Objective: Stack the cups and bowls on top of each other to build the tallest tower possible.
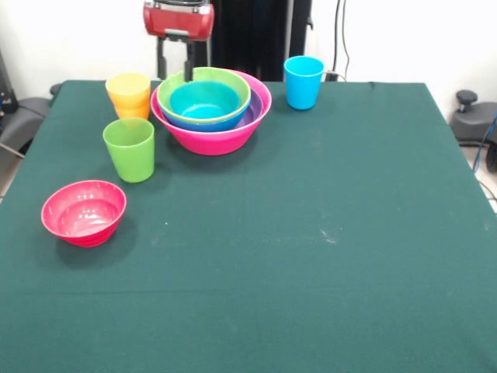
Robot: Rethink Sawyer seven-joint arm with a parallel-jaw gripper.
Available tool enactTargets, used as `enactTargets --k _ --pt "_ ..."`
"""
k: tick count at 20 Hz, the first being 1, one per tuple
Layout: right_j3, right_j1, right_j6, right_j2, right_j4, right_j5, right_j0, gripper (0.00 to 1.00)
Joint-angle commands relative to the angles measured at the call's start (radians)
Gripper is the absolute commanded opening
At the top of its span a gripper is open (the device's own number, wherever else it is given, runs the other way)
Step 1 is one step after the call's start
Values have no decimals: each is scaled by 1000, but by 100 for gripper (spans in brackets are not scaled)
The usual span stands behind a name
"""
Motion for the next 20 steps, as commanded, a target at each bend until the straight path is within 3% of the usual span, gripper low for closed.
enactTargets --k 1,9,20 --pt "-13 17 -110 151 0 175 -75 0" --pt "-110 52 -119 214 21 238 -64 0" --pt "-216 147 -295 435 -4 358 -238 0"
